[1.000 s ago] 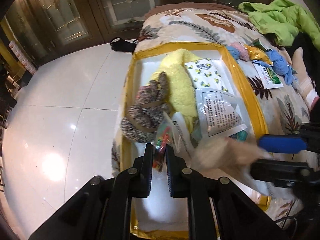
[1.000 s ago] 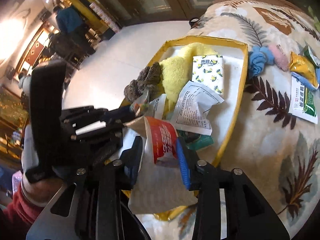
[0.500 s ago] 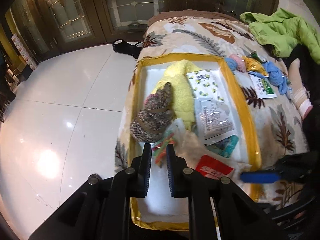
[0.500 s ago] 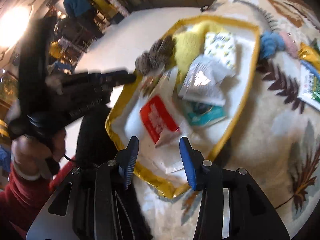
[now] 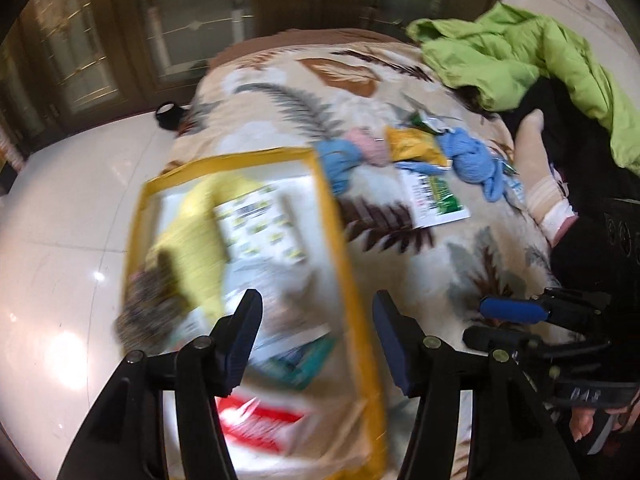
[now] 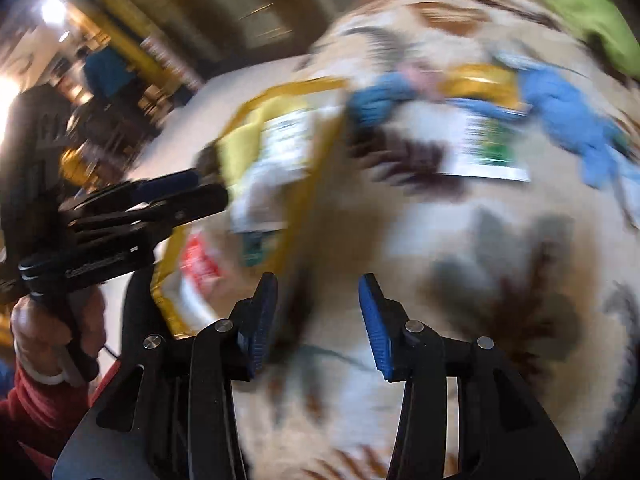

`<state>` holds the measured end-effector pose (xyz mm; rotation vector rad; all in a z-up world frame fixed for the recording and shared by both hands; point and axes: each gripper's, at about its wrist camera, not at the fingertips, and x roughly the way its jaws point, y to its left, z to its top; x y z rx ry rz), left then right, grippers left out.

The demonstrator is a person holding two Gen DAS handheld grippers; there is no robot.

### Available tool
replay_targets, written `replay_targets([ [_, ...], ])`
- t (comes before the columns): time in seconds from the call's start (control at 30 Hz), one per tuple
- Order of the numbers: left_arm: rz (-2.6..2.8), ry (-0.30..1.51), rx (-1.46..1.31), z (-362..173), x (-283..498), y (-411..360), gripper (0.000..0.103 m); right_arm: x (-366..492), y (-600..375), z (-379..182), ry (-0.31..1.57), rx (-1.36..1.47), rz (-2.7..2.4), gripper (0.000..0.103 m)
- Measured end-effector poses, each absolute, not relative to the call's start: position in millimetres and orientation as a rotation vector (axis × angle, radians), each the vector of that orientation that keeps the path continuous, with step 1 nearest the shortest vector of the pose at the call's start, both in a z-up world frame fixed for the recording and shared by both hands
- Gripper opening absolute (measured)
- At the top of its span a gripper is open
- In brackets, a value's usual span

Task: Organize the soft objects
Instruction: 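Move left tool to the green-white medicine sachet while right tool approaches the blue towel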

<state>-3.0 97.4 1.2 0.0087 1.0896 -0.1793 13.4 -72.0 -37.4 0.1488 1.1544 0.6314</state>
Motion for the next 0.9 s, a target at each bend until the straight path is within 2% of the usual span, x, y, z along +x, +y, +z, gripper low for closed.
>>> replay_targets([
  [0.1, -0.212, 1.114, -0.025, -2.6, 17.1, 72.5, 0.059, 26.0, -115.6, -41.6, 1.146, 0.219, 0.520, 0.042],
  [0.17, -0.228, 1.118, -0.043, -5.1, 31.7, 56.4, 0.065, 33.4, -140.6, -40.6, 1.113, 0.249, 0.443, 0.042],
  [0.23, -0.229, 1.128, -0.054, -8.5, 44.0, 43.6, 0.067, 40.0, -159.5, -37.4, 1.082, 0.257, 0.389, 0.042],
  [0.5, -0.199, 1.189, -0.108, -29.3, 87.0, 12.5, 0.067, 69.5, -204.4, -23.7, 1.025, 0.220, 0.322, 0.042],
  [0.8, -0.186, 1.227, -0.096, -45.9, 109.1, -13.0, 0.068, 110.1, -210.5, -11.3, 1.002, 0.093, 0.358, 0.042],
  [0.87, -0.180, 1.238, -0.105, -50.2, 112.0, -14.9, 0.068, 118.4, -203.1, -6.6, 0.976, 0.011, 0.369, 0.052],
  [0.9, -0.178, 1.248, -0.111, -54.0, 112.9, -16.0, 0.068, 122.3, -198.8, -5.0, 0.962, -0.032, 0.378, 0.052],
])
